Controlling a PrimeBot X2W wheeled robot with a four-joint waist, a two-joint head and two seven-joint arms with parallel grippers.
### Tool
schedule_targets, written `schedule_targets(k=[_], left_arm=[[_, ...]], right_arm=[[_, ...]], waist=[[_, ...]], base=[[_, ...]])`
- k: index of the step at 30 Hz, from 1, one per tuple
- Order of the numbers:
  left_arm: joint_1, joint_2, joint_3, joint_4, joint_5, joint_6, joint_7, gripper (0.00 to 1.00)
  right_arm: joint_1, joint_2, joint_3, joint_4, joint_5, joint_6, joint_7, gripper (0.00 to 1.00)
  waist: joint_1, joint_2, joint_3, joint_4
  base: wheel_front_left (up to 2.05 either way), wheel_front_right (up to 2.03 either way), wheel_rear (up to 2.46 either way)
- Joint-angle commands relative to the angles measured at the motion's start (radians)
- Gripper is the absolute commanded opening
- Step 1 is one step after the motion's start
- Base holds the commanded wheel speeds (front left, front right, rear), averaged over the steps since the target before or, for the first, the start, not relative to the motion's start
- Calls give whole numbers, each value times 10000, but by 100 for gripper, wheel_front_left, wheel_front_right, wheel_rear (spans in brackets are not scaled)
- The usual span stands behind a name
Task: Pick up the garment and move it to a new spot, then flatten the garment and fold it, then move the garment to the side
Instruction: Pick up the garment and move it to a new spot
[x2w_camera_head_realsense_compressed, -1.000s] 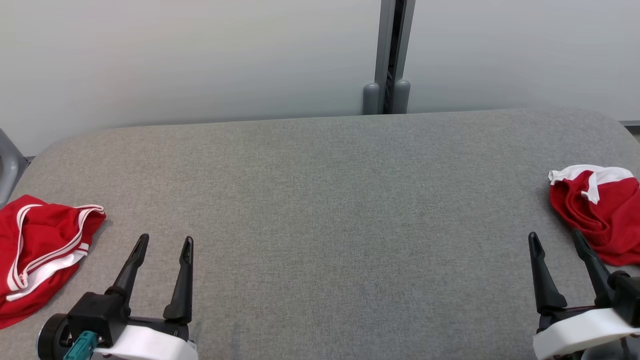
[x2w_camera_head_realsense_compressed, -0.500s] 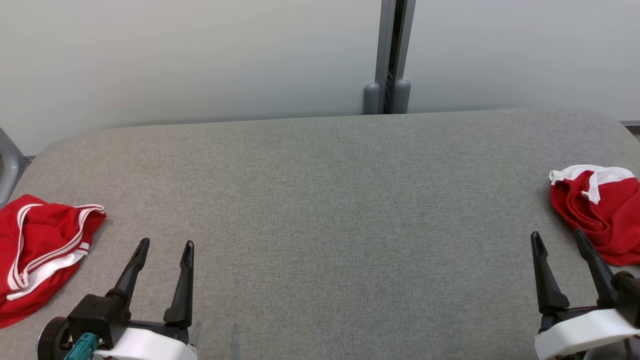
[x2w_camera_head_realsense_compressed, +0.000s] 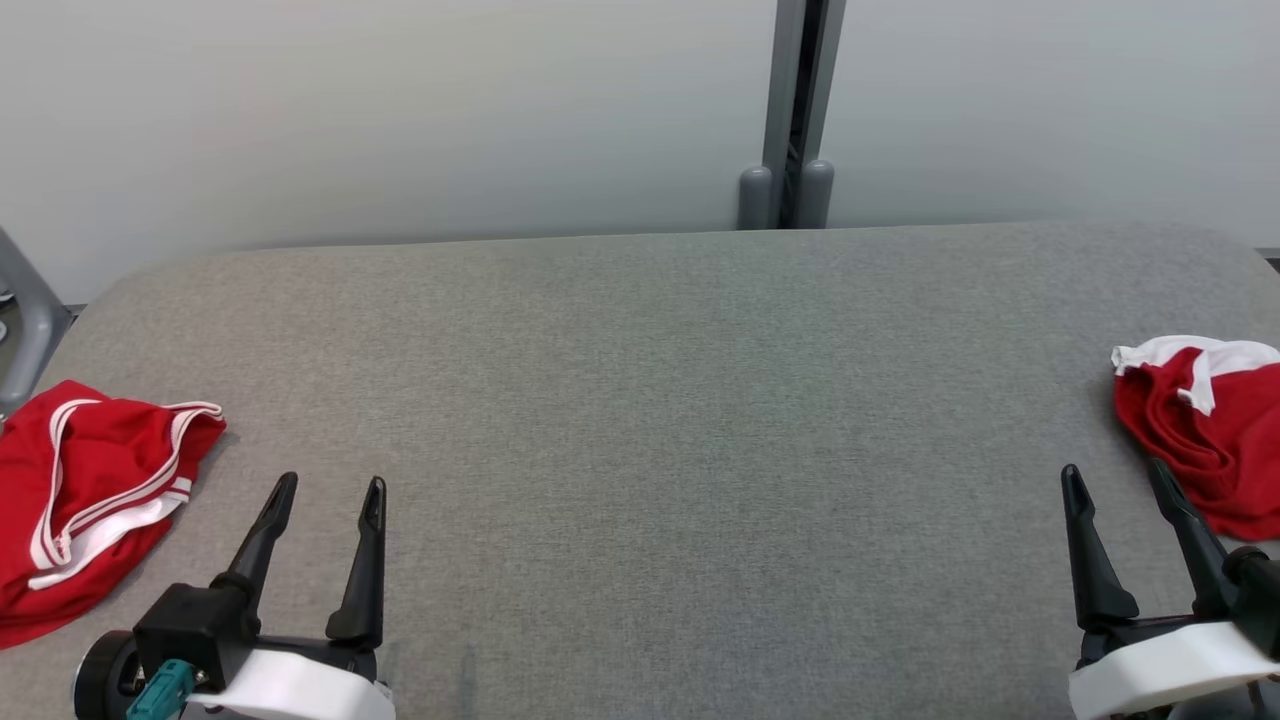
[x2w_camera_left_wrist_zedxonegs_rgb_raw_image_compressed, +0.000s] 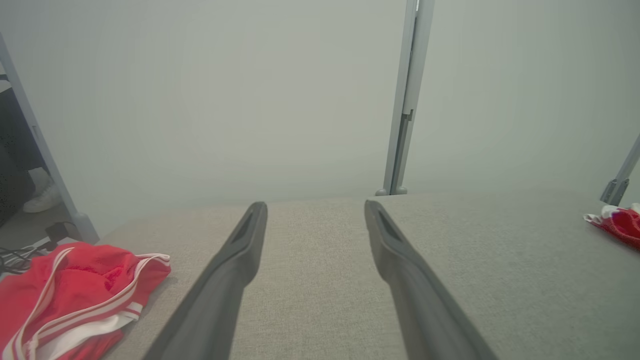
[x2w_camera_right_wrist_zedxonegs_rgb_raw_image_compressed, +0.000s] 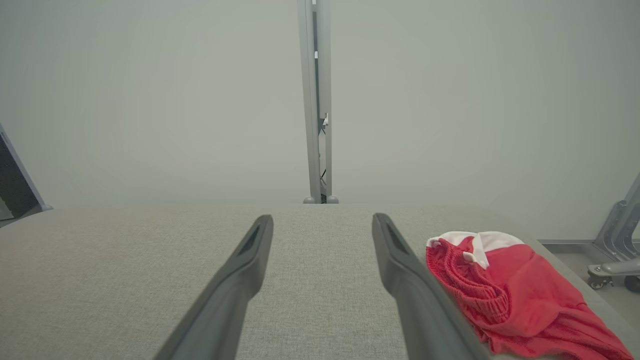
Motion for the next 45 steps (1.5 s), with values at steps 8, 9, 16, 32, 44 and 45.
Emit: schedule_targets(k=[8, 9, 16, 32, 44, 45], left_arm=[[-686, -8, 224, 252, -167, -34, -322, 100], [-724, -7, 263, 293, -160, 1, -372, 100], [-928, -29, 454, 490, -301, 5, -683, 100], [-908, 30, 506, 670, -411, 47, -853, 100], [-1176, 75, 561, 580, -488, 54, -929, 100], [-1285, 95, 602, 548, -483, 61, -956, 100]], right_arm=[[-14, -24, 87, -347, 20, -8, -147, 100], [-53, -27, 128, -391, 29, -8, -132, 100], [-173, -27, 286, -523, 133, -8, 15, 100], [-164, -28, 415, -288, 310, -8, -58, 100], [-174, -28, 332, -364, 248, -8, 37, 100], [-190, -28, 317, -398, 236, -8, 69, 100]], waist=[[0, 0, 124, 1338], [0, 0, 141, 1518], [0, 0, 249, 2778], [0, 0, 105, 3466], [0, 0, 272, 3499], [0, 0, 326, 3509]], base=[[0, 0, 0], [0, 0, 0], [0, 0, 0], [0, 0, 0], [0, 0, 0], [0, 0, 0]])
